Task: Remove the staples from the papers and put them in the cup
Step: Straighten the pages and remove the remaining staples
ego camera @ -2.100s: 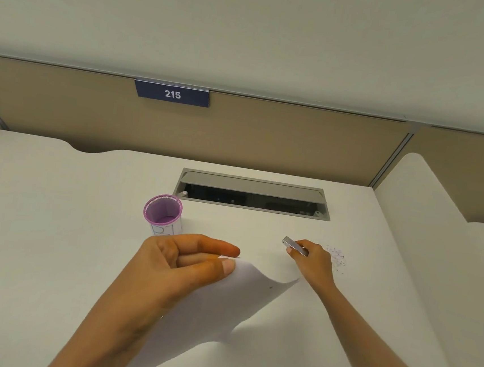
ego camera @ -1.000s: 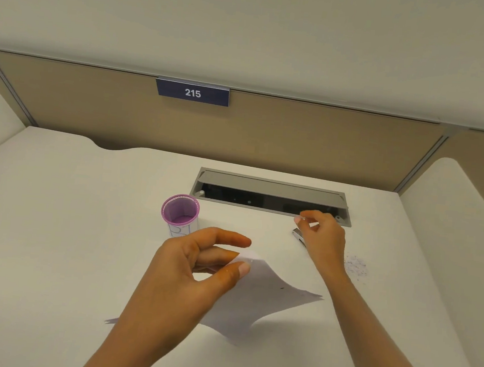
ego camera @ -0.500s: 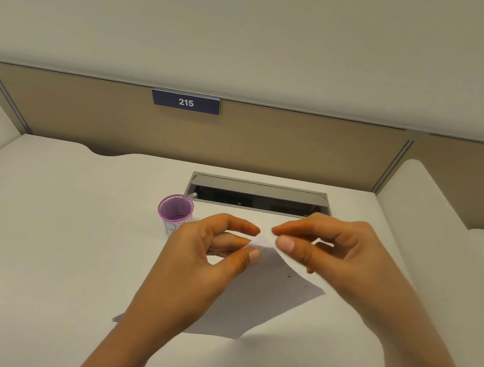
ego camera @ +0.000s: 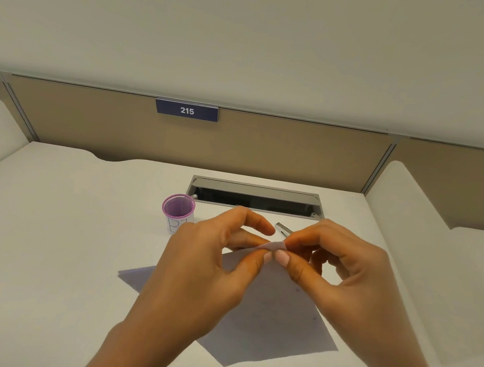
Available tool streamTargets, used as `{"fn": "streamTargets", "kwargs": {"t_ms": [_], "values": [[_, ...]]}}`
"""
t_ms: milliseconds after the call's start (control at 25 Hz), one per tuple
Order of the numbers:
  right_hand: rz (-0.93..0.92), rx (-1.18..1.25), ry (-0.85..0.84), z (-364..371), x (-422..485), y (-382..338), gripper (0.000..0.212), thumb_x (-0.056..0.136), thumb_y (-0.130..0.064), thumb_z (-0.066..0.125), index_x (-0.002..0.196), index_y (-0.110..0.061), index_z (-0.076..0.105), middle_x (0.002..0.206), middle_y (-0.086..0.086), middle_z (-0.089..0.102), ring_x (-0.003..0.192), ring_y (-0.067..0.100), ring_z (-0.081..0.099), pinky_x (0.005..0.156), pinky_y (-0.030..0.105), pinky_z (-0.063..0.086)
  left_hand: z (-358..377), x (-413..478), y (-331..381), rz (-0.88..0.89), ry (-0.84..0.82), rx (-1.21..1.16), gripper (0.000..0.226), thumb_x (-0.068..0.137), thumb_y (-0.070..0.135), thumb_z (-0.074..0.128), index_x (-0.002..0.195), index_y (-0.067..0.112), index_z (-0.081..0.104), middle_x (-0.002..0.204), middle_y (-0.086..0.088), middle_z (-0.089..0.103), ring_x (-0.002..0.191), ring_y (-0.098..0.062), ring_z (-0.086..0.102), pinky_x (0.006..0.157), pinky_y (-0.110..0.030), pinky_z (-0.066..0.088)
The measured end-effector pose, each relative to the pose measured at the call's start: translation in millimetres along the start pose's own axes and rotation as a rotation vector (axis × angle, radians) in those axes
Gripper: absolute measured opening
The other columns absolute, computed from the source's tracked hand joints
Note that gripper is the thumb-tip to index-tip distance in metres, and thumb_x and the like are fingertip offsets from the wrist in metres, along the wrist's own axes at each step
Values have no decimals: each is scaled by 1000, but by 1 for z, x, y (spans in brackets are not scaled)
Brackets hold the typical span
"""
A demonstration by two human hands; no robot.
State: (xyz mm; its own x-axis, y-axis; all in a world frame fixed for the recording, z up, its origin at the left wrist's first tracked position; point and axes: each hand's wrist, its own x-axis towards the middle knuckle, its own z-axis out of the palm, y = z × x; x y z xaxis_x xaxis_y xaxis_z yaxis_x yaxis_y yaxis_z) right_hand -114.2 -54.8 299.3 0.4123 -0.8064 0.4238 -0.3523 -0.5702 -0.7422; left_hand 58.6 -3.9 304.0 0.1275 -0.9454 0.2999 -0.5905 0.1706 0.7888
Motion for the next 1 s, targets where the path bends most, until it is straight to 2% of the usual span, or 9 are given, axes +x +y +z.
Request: {"fn": "streamTargets", "kwargs": {"t_ms": [160,320,560,760,840,920,1000], "values": [[-100,-59,57,-2,-12,-6,9,78,-32,69,83,-25,70,77,-23,62,73,2,59,59,6,45,-3,-9,4,30,0,2,30,70,58,56,88,40,72,83,30,71,86,8,66,74,-6,52],[-127,-62,71,-5,-20,-8,8,79,-29,69,83,-22,70,79,-20,63,73,6,59,59,7,45,0,-17,6,50,6,-16,14,79,47,69,86,36,74,85,27,71,84,5,67,78,-8,52],[-121,-2,41,-13,-30,-8,8,78,-28,69,84,-22,72,79,-15,66,74,10,62,59,8,46,4,-24,11,27,-23,-77,6,77,41,70,81,37,73,80,27,72,82,4,68,79,-8,50],[-98,15,43,-14,-34,-7,8,77,-28,69,84,-23,72,79,-15,67,76,10,63,58,9,48,9,-28,13,21,30,-22,8,77,49,69,77,40,69,80,29,70,84,6,66,73,-5,51],[-103,4,64,-14,-34,-7,7,78,-28,69,82,-23,71,77,-16,66,73,10,62,58,11,48,12,-30,17,20,64,17,14,75,60,62,75,46,64,73,30,67,86,8,63,72,0,48],[-114,-22,91,-13,-34,-8,5,78,-28,69,82,-24,70,77,-17,65,71,9,61,57,11,47,15,-33,22,39,103,92,18,75,66,56,74,48,60,70,32,64,78,1,66,63,-3,49],[-139,-68,118,-11,-34,-9,7,80,-31,69,81,-24,68,76,-18,63,71,8,60,57,9,45,20,-35,25,85,154,181,15,75,58,60,78,44,62,73,25,68,67,-7,66,63,-12,50]]}}
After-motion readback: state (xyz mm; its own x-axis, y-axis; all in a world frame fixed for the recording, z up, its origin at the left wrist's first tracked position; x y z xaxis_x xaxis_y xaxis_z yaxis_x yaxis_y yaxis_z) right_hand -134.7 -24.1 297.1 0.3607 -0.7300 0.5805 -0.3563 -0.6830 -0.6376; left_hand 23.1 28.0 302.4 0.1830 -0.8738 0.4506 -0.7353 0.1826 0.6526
